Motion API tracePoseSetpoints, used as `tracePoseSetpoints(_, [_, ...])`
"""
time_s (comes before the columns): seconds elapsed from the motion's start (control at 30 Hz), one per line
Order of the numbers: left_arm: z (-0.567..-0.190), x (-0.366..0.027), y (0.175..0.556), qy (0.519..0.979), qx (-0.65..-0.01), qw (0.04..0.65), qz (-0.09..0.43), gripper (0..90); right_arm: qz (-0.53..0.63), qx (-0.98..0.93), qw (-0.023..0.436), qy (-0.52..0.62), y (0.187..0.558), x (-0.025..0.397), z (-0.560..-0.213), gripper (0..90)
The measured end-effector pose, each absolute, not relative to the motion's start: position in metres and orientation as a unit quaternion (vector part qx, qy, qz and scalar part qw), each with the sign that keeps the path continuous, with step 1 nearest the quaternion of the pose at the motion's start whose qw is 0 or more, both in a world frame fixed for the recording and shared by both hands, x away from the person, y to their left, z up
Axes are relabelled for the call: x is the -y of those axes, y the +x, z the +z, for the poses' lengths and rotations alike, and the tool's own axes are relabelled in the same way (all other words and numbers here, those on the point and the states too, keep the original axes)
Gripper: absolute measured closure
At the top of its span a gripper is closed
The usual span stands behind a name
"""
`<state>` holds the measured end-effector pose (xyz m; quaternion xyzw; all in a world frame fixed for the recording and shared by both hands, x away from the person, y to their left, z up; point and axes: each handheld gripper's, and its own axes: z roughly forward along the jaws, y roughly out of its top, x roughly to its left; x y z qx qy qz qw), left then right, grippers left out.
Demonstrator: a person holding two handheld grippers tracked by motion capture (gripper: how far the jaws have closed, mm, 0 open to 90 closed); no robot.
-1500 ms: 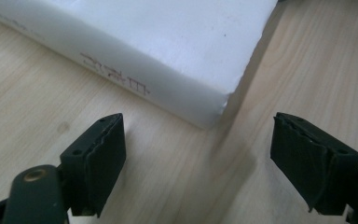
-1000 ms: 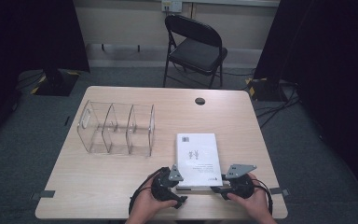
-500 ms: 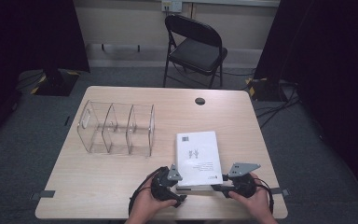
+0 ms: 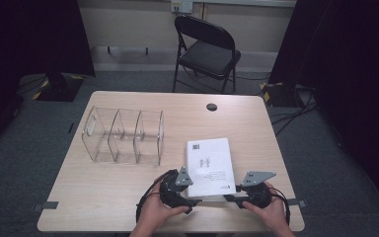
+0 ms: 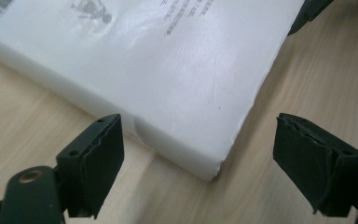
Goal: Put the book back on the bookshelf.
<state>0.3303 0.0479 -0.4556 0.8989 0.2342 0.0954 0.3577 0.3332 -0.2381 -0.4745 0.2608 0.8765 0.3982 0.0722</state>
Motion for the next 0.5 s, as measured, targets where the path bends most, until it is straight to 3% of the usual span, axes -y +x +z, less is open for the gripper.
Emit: tracePoseSetpoints(0.5, [-0.454,-0.008,0.342,0.914,-0.196,0.331,0.131,13.0,0.400,-0.878,0.073,0.253,0.334,0.237,-0.468,61.8])
